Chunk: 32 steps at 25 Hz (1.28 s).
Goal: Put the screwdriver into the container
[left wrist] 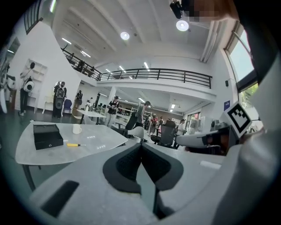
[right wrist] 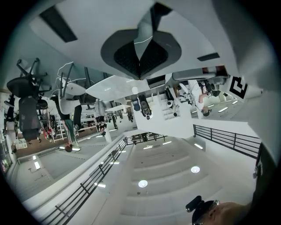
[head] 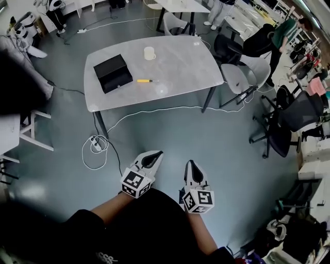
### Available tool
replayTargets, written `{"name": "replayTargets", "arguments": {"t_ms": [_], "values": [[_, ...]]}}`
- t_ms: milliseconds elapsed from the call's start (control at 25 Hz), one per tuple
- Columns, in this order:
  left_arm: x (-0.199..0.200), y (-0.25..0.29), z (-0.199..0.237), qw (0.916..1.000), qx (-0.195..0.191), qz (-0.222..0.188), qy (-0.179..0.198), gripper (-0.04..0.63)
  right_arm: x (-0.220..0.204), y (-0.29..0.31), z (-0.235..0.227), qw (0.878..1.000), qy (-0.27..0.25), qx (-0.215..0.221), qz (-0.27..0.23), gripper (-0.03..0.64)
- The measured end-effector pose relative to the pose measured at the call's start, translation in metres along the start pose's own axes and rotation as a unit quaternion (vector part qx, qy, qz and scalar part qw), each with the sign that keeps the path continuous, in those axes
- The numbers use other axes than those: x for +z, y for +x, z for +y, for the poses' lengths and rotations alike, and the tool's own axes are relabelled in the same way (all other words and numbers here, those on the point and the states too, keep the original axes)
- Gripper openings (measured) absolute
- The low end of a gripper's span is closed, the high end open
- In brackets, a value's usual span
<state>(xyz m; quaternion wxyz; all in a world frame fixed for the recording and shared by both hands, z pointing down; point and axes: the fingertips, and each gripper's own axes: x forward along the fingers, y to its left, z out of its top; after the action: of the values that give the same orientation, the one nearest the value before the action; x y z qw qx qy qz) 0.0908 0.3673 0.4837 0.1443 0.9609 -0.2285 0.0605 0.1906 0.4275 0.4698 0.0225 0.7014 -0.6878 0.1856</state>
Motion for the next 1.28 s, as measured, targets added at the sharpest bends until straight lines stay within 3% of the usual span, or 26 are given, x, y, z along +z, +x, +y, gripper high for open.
{"name": "replayTargets", "arguments": {"t_ms": [120,400,720,840,1000,1280], "values": [[0.015,0.016,0.042,1.0000,-0.006,0.004,-0.001,0.015,0.028,0.040,0.003,0.999,-0.025,-0.023,-0.018,0.008],[0.043,0.041,0.128,0.9994,-0.034,0.012,0.002,0.015,0.069,0.133,0.007,0.998,-0.028,-0.050,-0.019,0.008],[0.052,0.055,0.200,0.9993,-0.030,0.020,-0.006,0.015,0.054,0.202,0.062,0.999,-0.041,0.001,0.022,0.008],[0.057,0.065,0.219,0.9994,-0.022,0.017,-0.020,0.015,0.061,0.219,0.052,0.999,-0.041,-0.002,0.025,0.008],[0.059,0.076,0.245,0.9995,-0.003,0.018,-0.024,0.015,0.062,0.247,0.035,0.999,0.004,-0.024,0.025,0.008],[0.054,0.097,0.280,0.9984,0.030,0.044,-0.016,0.015,0.062,0.305,0.045,0.999,0.006,0.026,0.032,0.008]]}}
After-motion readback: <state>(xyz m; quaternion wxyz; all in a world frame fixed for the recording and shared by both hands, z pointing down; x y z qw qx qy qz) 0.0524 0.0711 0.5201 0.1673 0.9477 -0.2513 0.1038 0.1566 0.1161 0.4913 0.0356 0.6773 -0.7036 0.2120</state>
